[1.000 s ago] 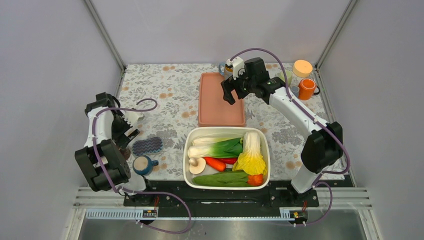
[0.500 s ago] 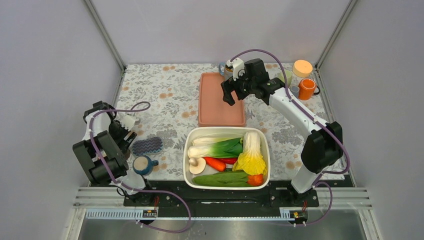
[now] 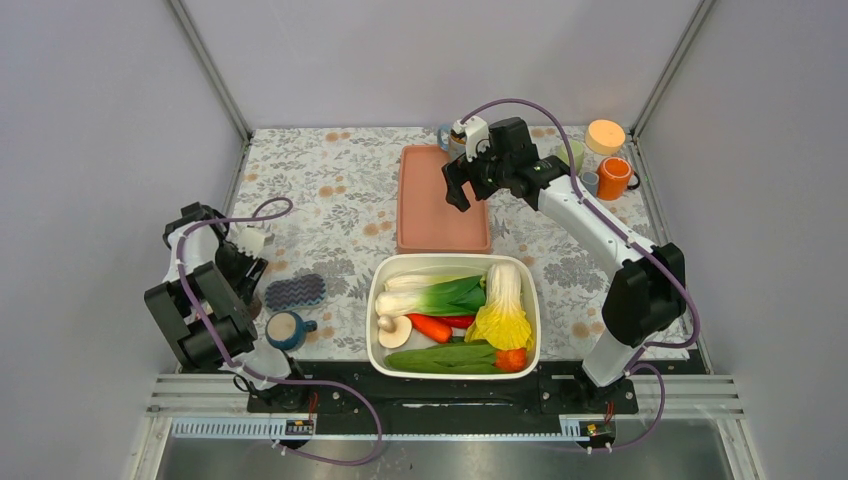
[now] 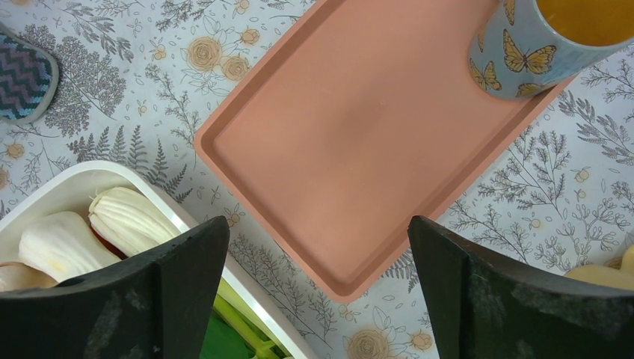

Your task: Turn the mug right side up

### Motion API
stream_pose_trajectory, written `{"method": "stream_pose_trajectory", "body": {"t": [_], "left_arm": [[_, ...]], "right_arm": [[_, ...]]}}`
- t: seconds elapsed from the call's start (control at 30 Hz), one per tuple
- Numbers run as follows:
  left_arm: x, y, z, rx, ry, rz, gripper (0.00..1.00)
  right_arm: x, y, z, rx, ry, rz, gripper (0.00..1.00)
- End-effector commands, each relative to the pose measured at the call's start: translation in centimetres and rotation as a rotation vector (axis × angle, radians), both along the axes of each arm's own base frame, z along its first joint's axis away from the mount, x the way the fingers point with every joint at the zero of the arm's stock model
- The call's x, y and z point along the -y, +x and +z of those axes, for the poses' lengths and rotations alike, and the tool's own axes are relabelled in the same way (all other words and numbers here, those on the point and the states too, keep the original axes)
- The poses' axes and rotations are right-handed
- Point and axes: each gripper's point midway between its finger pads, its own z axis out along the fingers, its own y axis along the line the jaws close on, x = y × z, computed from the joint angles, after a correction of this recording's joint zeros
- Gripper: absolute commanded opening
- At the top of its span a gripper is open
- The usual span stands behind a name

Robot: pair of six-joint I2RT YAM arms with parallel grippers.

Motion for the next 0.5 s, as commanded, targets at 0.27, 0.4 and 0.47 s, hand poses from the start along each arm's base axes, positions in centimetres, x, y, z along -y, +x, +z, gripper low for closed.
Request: {"method": "stream_pose_trajectory", "body": {"t": [0.27, 0.4, 0.47], "left_arm": [[3.6, 6.3, 1.6, 0.200, -0.229, 0.102, 0.00], [4.3, 9.2, 2.1, 0.269, -0.265, 0.149, 0.00], [5.1, 10.4, 2.1, 0.292, -0.283, 0.156, 0.00]], "right_arm": [[-1.6, -1.1, 2.6, 0.030, 0.120, 0.019, 0.99], [-2.8, -1.8, 2.5, 0.018, 0.176, 0.024, 0.99], [-3.7, -2.4, 2.4, 0.000, 0.209, 0.032, 0.99]]}}
